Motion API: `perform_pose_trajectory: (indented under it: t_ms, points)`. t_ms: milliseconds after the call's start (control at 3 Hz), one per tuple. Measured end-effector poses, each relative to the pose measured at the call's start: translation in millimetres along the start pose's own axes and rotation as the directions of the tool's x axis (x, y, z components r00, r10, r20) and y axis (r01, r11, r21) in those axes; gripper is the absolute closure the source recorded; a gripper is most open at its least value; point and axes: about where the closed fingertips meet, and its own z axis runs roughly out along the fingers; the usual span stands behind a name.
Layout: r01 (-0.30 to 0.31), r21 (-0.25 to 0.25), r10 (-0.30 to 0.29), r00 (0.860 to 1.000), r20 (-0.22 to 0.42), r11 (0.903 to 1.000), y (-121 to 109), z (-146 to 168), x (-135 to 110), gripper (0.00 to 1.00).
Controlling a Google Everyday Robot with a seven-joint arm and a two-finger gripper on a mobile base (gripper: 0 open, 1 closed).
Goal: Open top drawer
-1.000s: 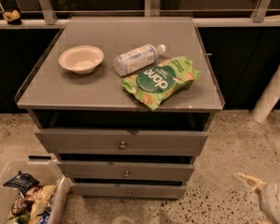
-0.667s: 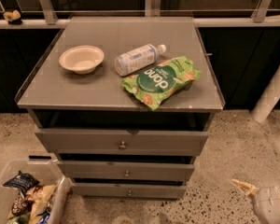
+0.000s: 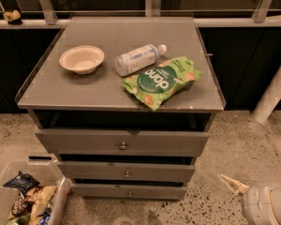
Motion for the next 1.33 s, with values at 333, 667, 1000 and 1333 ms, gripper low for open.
perform_pose_trajectory:
  t_ms: [333,667,1000,1333]
  points:
    - [0.166,0.107,-0.162,0.986,-0.04,0.9803,-16,2,-44,0.0]
    - [0.254,0.131,-0.248,0.967,-0.063,0.9583,-38,11,-68,0.0]
    - [0.282,0.111,-0.28,0.959,-0.033,0.9529,-77,28,-88,0.0]
    - [0.297,0.092,-0.302,0.953,0.037,0.9503,-123,36,-112,0.0]
